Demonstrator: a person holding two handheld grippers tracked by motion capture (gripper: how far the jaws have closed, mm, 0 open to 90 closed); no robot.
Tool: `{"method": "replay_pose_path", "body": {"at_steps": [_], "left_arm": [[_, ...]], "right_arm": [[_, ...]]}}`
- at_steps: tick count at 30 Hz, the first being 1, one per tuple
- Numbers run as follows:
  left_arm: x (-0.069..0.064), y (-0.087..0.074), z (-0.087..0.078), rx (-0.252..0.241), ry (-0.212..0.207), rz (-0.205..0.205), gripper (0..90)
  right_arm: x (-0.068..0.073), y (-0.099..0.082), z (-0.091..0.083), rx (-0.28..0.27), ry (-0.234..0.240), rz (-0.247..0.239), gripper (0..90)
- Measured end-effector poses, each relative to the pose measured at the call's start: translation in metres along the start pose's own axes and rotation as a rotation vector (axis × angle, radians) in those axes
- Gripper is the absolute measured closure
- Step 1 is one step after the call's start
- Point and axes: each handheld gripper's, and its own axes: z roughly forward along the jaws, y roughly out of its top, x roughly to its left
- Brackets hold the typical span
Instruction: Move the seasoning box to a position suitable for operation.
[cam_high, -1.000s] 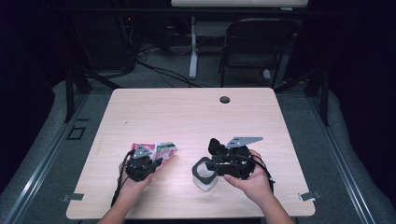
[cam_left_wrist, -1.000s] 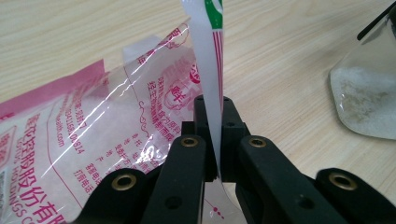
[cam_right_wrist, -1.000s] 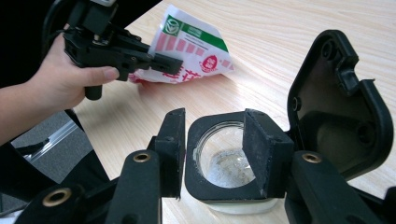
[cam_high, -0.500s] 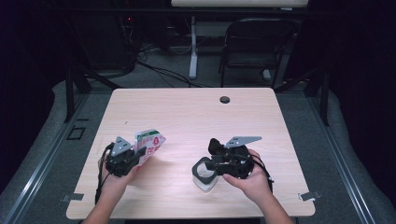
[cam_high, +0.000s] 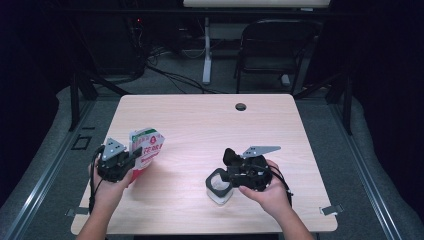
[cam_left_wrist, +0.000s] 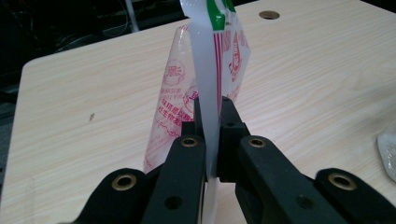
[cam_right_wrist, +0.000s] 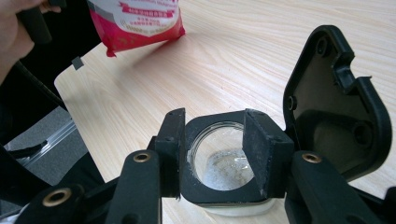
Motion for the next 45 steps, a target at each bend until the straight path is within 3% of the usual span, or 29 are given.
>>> {"method": "replay_pose_path", "body": {"at_steps": [5,9,15,19,23,24,31,34,40,45], "left_arm": [[0.004,0.01,-0.003,-0.018,0.008,-0.006,90.0],[0.0,0.015,-0.004,-0.035,-0.015,-0.005,90.0],[-0.019,0.023,0.002,-0.042,-0.061,0.031,90.0],[-0.037,0.028,0.009,-0.049,-0.118,0.052,90.0],[-0.049,0.029,0.013,-0.054,-0.163,0.064,90.0],[-0.058,0.029,0.016,-0.053,-0.188,0.078,90.0],[-0.081,0.027,0.018,-0.049,-0.25,0.129,90.0],[-0.083,0.023,0.018,-0.046,-0.279,0.124,90.0],[-0.08,0.013,0.017,-0.014,-0.331,0.093,90.0],[-0.074,0.004,0.016,-0.002,-0.33,0.075,90.0]], "right_arm": [[0.0,0.0,-0.002,-0.008,-0.005,0.001,59.7],[-0.003,0.0,-0.003,-0.012,-0.011,0.008,59.7],[-0.002,-0.001,-0.001,-0.003,-0.007,0.001,59.7],[-0.003,-0.001,-0.002,-0.005,0.005,0.003,60.1],[-0.004,-0.001,-0.002,-0.01,0.013,-0.003,60.1],[-0.004,0.0,-0.001,-0.01,0.014,-0.01,60.2],[-0.003,0.0,0.0,-0.02,0.002,-0.031,59.9],[-0.003,-0.001,0.001,-0.025,-0.002,-0.054,58.5],[0.003,-0.001,0.01,0.027,-0.004,-0.086,54.0],[0.008,0.006,0.014,0.043,0.031,-0.092,55.5]]}}
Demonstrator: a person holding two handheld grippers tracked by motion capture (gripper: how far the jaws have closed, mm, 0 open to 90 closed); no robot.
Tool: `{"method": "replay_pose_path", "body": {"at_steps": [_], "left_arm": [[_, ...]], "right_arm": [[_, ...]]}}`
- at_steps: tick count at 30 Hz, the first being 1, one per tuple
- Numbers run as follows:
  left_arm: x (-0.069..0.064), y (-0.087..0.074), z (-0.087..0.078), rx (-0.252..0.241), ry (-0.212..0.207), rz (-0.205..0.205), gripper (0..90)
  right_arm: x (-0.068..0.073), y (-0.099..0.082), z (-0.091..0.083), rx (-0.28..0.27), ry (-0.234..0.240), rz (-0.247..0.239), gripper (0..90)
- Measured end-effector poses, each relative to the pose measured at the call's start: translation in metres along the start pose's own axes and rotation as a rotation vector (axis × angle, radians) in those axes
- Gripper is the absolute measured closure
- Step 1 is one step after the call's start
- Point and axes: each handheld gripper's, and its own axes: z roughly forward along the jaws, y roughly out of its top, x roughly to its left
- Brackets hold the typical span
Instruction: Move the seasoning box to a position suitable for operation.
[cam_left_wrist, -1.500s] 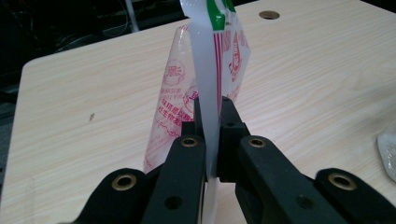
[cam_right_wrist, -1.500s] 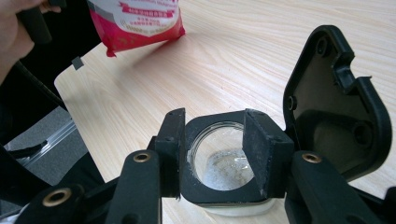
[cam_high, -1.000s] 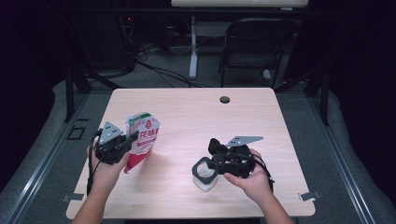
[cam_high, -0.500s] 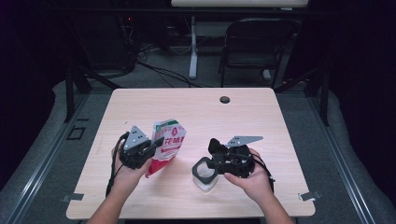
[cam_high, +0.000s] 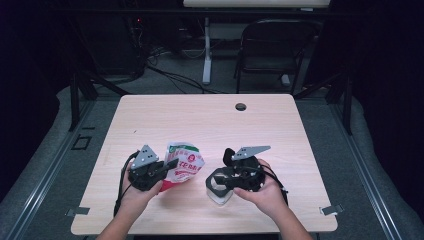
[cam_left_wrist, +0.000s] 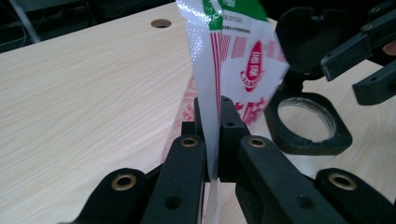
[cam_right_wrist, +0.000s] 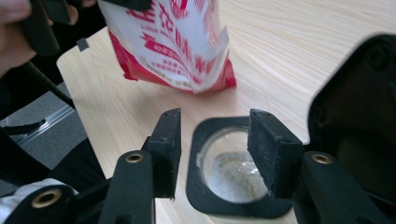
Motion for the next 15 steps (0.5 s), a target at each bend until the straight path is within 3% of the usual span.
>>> {"method": "replay_pose_path", "body": {"at_steps": [5,9,15], "left_arm": [[-0.005,-0.011,0.004,0.029,-0.009,0.027,90.0],[-0.008,-0.016,0.005,0.038,-0.005,0.043,90.0],[-0.003,-0.019,0.003,0.031,-0.016,0.002,90.0]], "right_arm": [[0.007,0.01,0.015,0.005,0.037,-0.013,59.4],[0.012,0.016,0.032,0.027,0.039,-0.038,58.5],[0.017,0.021,0.035,0.016,0.032,-0.043,57.2]]}}
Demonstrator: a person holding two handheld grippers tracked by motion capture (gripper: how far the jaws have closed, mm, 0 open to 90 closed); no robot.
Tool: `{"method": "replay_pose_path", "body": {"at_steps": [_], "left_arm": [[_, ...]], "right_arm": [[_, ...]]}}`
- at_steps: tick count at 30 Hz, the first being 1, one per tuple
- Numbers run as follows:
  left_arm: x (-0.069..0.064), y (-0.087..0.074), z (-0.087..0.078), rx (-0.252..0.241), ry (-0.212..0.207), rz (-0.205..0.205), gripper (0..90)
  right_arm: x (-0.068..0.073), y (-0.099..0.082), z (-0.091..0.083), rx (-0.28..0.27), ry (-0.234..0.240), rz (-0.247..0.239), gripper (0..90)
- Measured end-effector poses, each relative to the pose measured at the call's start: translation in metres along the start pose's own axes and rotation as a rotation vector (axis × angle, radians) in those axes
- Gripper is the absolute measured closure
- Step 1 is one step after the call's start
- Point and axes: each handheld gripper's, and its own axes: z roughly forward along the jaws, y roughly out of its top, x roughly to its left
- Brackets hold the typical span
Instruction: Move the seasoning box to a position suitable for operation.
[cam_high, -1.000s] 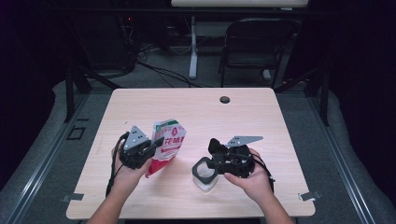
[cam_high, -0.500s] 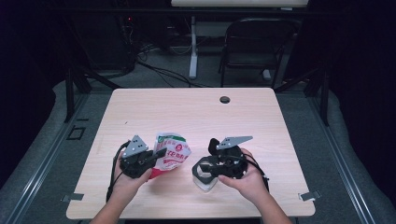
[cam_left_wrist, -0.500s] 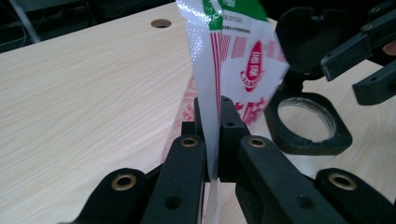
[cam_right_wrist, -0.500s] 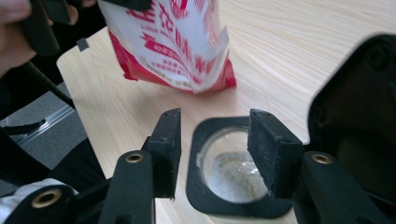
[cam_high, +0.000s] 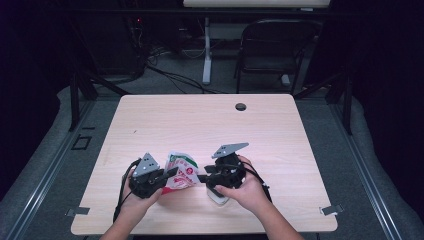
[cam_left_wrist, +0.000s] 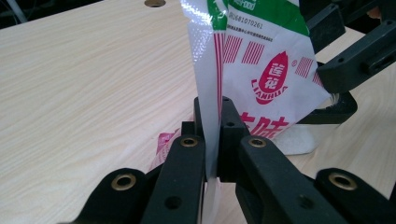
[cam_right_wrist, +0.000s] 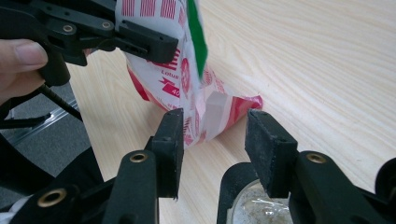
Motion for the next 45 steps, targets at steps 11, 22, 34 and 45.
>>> {"method": "replay_pose_path", "body": {"at_steps": [11,22,34,45], "left_arm": [[-0.003,-0.002,0.004,0.014,-0.004,0.001,90.0],[-0.004,-0.005,0.005,0.014,-0.019,0.009,90.0],[-0.002,-0.006,0.005,0.02,-0.036,-0.01,90.0],[-0.002,-0.007,0.006,0.02,-0.052,-0.006,89.6]], "right_arm": [[0.004,0.01,-0.001,-0.049,0.014,-0.021,52.8],[0.022,0.023,0.014,-0.053,0.046,-0.064,56.3],[0.019,0.013,0.03,0.039,0.025,-0.075,68.1],[0.018,0.009,0.035,0.079,0.0,-0.093,85.1]]}}
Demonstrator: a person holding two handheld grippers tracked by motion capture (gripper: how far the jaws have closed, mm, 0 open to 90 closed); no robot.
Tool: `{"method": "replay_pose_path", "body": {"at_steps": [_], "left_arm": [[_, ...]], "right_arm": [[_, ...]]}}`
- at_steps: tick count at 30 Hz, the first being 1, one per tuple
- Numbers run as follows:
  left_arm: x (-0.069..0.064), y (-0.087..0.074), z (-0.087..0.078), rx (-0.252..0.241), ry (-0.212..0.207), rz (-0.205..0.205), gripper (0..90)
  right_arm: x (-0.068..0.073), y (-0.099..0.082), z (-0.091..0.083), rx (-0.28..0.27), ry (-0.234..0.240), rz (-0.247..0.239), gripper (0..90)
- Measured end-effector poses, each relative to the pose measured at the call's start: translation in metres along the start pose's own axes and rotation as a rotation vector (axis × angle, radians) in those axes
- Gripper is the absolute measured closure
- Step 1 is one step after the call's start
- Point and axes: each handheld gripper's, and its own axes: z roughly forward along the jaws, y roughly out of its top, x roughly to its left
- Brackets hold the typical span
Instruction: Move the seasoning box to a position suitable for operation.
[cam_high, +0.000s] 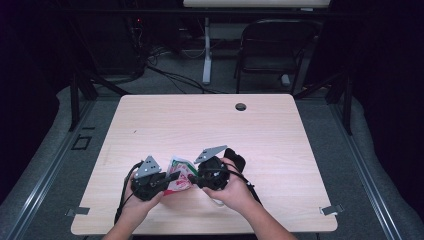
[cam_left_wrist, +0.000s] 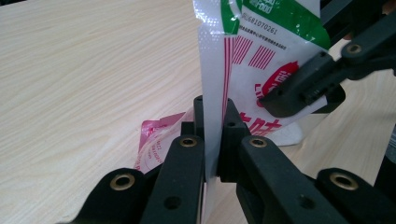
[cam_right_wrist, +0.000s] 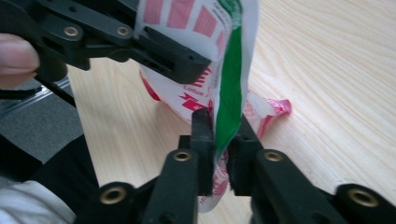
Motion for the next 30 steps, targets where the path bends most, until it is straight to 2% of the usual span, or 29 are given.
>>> {"method": "replay_pose_path", "body": {"at_steps": [5,9,11,14,16,18,21,26,30], "left_arm": [[0.0,0.0,0.001,0.014,-0.024,0.008,87.1],[-0.001,0.001,0.004,0.01,-0.026,0.014,80.6],[-0.001,0.001,0.006,0.014,-0.023,0.019,72.4],[0.001,-0.001,0.01,0.062,-0.014,0.05,57.6],[0.003,-0.005,0.011,0.062,-0.016,0.04,52.4],[0.005,-0.009,0.01,0.054,-0.016,0.026,49.8],[0.008,-0.015,0.008,0.056,0.004,0.034,47.3],[0.012,-0.025,0.004,0.042,-0.007,0.037,46.6],[0.015,-0.032,0.008,0.056,-0.003,0.025,45.2]], "right_arm": [[-0.005,-0.003,0.0,-0.003,0.005,0.014,89.2],[-0.008,-0.004,-0.001,-0.007,0.019,0.02,90.0],[-0.009,-0.005,-0.001,-0.015,0.021,0.025,90.0],[-0.008,-0.005,-0.001,-0.031,0.016,0.018,90.0],[-0.007,-0.005,-0.001,-0.034,0.011,0.009,90.0],[-0.007,-0.005,-0.001,-0.038,0.012,0.008,90.0],[-0.007,-0.005,0.0,-0.052,0.014,0.014,90.0],[-0.004,-0.005,0.0,-0.072,0.003,-0.009,90.0],[-0.004,-0.004,-0.001,-0.079,0.007,-0.01,90.0]]}}
